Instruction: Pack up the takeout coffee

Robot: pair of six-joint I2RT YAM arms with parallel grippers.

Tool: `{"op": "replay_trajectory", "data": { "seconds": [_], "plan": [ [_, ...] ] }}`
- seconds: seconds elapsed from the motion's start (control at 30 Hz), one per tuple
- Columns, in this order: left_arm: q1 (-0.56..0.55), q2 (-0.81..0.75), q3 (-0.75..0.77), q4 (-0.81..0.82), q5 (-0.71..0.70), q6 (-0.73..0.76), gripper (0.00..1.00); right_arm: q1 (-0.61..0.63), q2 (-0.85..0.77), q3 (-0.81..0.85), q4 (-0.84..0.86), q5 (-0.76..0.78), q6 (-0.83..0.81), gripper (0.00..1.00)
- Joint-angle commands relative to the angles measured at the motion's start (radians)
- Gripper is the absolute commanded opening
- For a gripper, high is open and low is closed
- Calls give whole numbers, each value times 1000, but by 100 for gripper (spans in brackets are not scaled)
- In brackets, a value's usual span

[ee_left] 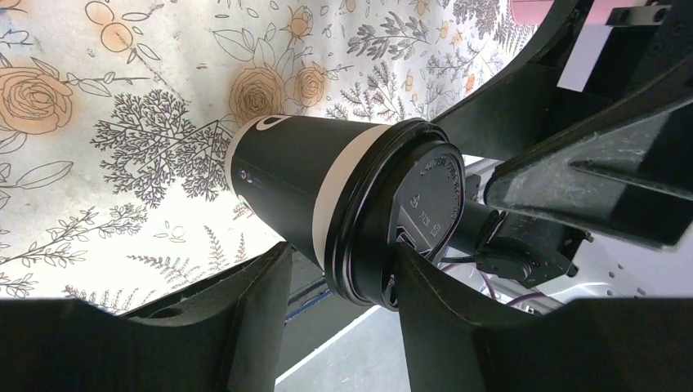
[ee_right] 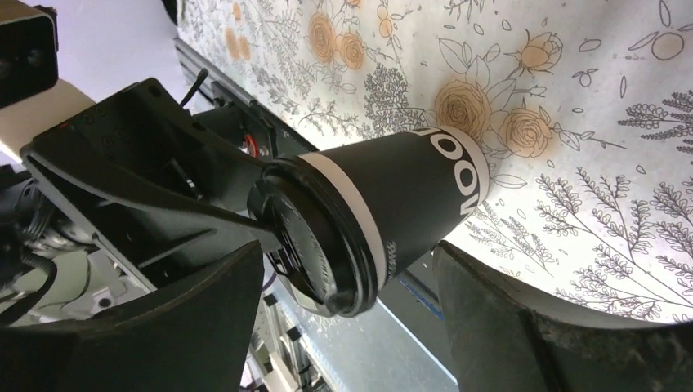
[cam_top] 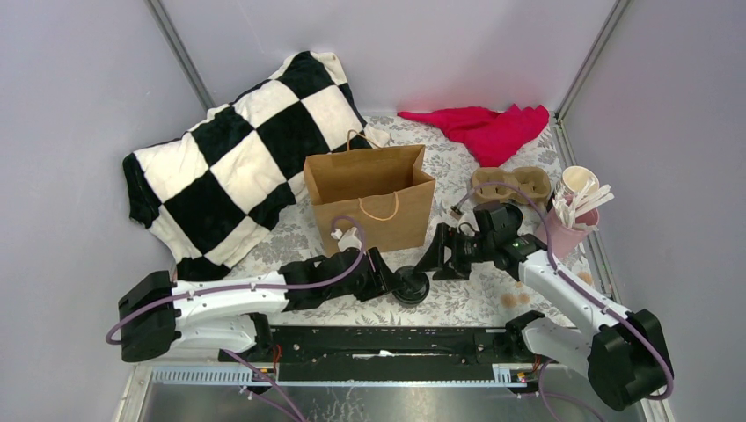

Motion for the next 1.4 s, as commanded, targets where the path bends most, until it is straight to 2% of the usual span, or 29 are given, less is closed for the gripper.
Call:
{"op": "replay_trajectory", "data": {
  "seconds": [0.0,0.13,0.23,0.3,0.47,0.5,0.6,0.7,0.77,0.83,0.93,1.03,1.1,1.2,1.27,1.37],
  "plan": [
    [14,-16,-31,-14,-28,-3,52,-62,-10,-51,66,-203,-56,81],
    [21,-7,-34,-6,-18,8,51,-62,27,-69,123,-266,-97,78],
    [21,4,-38,15,-7,15,51,-63,95,-125,266,-336,-59,72],
    [21,9,-39,23,-2,21,50,-63,124,-156,308,-299,-52,70],
    [21,12,-83,37,16,1,47,-65,203,-318,567,-267,89,66],
    [21,13,-103,31,17,-13,46,-65,215,-337,577,-243,96,66],
    [24,-17,-163,41,19,-54,45,-65,223,-328,529,-215,67,66],
    [24,-56,-157,4,-5,-45,45,-63,137,-208,294,-185,-34,68],
    [24,-57,-143,-9,3,-34,45,-63,81,-144,221,-205,-41,71],
    [24,-51,-143,18,17,-28,45,-63,76,-147,282,-274,19,72],
    [24,-32,-139,35,21,-22,45,-63,141,-223,477,-313,97,70],
    [23,3,-143,44,37,-33,45,-65,217,-318,574,-265,107,68],
    [27,21,-150,42,51,-45,45,-66,268,-358,570,-215,91,64],
    [30,23,-137,26,59,-40,45,-65,234,-272,377,-149,-13,61],
    [28,17,-106,8,71,-22,45,-65,174,-151,207,-90,-107,65],
    [27,6,-41,-27,81,11,48,-66,215,-42,164,-127,-133,66]
  ]
}}
